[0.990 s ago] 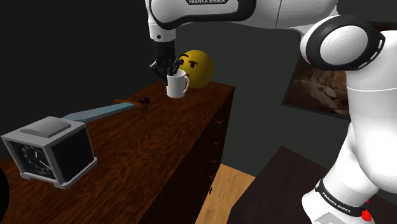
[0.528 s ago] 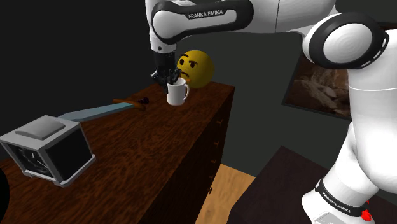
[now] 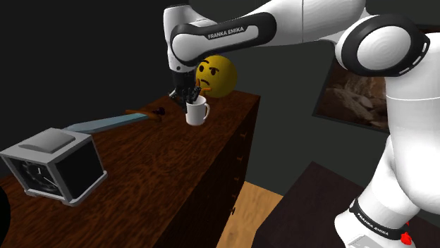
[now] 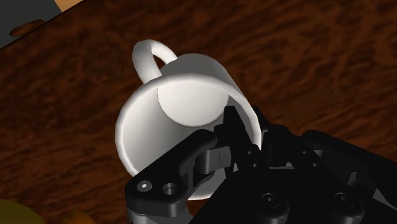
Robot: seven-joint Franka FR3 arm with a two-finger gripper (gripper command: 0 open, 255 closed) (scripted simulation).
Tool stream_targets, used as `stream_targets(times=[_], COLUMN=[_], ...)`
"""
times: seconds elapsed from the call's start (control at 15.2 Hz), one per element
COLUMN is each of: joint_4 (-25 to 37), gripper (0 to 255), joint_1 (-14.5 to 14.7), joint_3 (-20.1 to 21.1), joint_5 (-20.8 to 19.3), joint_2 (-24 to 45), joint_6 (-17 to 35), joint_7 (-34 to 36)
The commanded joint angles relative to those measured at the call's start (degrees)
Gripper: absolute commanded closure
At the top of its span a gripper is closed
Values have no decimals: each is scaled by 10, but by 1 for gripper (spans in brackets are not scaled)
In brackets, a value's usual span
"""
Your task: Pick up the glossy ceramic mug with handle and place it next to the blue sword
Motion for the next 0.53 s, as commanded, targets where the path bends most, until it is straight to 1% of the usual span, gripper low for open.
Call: stream_targets(times=[0.0, 0.46], joint_4=[-15, -54], gripper=[255, 255], joint_1=[0, -1], joint_3=[0, -1], joint_5=[-1, -4], joint_2=[0, 10], joint_6=[15, 64], joint_7=[2, 8])
